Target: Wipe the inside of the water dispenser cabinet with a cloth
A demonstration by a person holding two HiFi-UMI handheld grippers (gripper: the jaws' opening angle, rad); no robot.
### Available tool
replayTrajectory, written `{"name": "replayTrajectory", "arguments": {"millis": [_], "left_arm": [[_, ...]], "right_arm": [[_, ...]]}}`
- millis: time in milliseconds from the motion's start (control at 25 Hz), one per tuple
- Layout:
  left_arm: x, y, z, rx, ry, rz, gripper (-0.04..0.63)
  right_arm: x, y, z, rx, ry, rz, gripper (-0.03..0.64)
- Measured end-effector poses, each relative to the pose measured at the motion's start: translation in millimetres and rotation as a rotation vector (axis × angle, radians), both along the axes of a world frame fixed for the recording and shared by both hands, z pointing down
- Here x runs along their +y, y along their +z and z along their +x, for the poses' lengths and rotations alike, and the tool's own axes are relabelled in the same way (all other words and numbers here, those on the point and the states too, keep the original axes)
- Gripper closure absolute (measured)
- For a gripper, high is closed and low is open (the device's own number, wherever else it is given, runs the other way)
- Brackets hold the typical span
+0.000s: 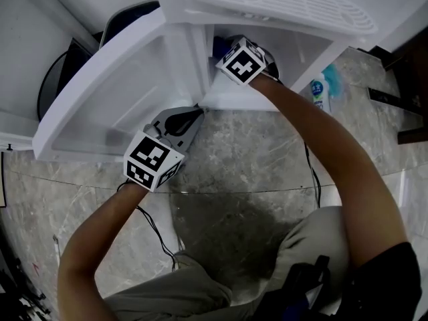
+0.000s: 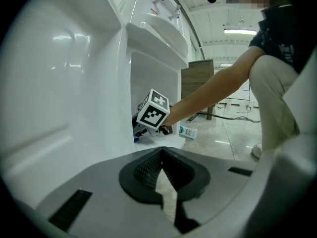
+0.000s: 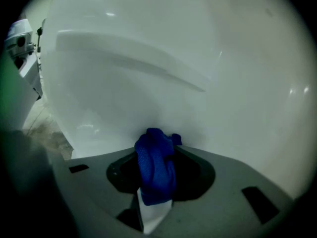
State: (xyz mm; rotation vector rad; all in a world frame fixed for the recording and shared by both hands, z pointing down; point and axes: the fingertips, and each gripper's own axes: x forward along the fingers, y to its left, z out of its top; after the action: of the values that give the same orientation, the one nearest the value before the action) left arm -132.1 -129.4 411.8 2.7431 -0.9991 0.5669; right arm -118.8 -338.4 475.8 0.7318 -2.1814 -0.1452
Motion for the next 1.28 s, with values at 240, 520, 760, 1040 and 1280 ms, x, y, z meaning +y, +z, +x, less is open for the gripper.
{"name": "replayTrajectory", "arguments": {"millis": [240,520,760,1040,1280], "left_arm": [[-7,-6,10,0.047,-0.005,-0.005,0.588],[1,-2,4,0.028,-0.017,-0.016,0.588],[2,-3,11,0.013,0.012,-0.003,0.588],[-8,-9,12,0.019,0.014,0.023,0.588],[-4,-10,-13,-0.004,-0.03,0.021,0.588]], "right_arm": [[22,4,-1,-0.051,-0.026,-0.029,0.505],[-7,7,-2,0.049,-0.052,0.027,0.505],[7,5,-1,0.022,-0.042,0.009,0.505],[8,8,-2,0.056,-0.084,0.032,0.505],[-8,8,-2,0.072,-0.069,0.051,0.504]]}}
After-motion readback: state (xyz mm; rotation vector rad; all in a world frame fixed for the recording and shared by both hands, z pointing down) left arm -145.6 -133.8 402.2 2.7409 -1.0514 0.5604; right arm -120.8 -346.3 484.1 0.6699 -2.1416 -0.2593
